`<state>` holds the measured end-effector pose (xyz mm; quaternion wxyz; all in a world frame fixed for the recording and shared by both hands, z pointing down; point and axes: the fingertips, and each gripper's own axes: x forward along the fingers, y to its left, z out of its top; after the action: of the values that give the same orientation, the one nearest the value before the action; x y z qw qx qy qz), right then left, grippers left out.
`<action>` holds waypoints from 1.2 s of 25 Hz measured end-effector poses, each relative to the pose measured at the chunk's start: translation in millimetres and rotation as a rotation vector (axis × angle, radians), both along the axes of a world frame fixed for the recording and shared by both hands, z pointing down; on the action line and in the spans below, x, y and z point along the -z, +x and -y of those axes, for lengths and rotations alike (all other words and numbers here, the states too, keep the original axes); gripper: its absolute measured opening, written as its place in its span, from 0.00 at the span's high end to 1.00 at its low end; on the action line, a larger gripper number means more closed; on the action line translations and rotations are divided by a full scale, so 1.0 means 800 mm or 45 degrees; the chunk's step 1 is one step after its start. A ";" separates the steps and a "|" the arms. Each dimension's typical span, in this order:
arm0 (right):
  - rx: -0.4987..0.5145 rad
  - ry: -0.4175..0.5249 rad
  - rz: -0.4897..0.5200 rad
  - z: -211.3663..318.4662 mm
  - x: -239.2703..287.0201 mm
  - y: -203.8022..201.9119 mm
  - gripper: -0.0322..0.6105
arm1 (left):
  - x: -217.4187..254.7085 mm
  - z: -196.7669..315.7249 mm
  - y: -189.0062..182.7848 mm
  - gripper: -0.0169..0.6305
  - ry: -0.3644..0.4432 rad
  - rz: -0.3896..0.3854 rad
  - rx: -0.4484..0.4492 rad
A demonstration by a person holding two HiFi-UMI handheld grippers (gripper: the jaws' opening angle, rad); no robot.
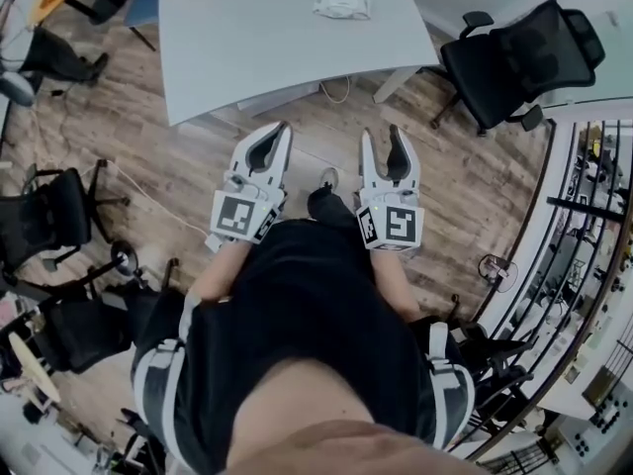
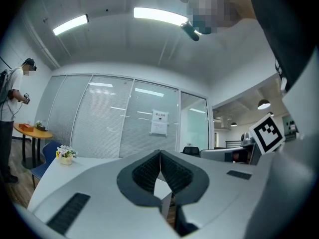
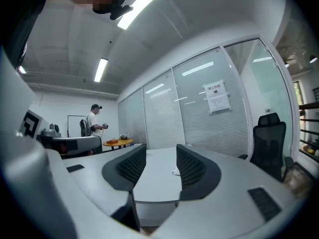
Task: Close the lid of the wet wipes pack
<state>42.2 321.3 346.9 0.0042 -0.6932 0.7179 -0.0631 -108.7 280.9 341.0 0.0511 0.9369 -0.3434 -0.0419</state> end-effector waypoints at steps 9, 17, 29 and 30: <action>0.071 -0.021 0.012 0.083 -0.007 0.091 0.64 | 0.001 0.078 0.086 0.94 -0.011 0.019 0.070; 0.143 -0.053 0.049 0.170 -0.021 0.118 0.64 | -0.017 0.163 0.103 0.94 -0.023 0.097 0.122; 0.162 -0.081 0.005 0.374 -0.040 0.133 0.64 | -0.075 0.397 0.137 0.94 0.012 0.448 -0.141; 0.160 -0.087 -0.008 0.394 -0.040 0.133 0.64 | -0.079 0.418 0.139 0.94 0.015 0.472 -0.177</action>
<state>148.8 6.3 379.1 -0.0258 -0.6468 0.7574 -0.0856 2.7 -53.5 404.4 -0.0155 0.9503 -0.2812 0.1328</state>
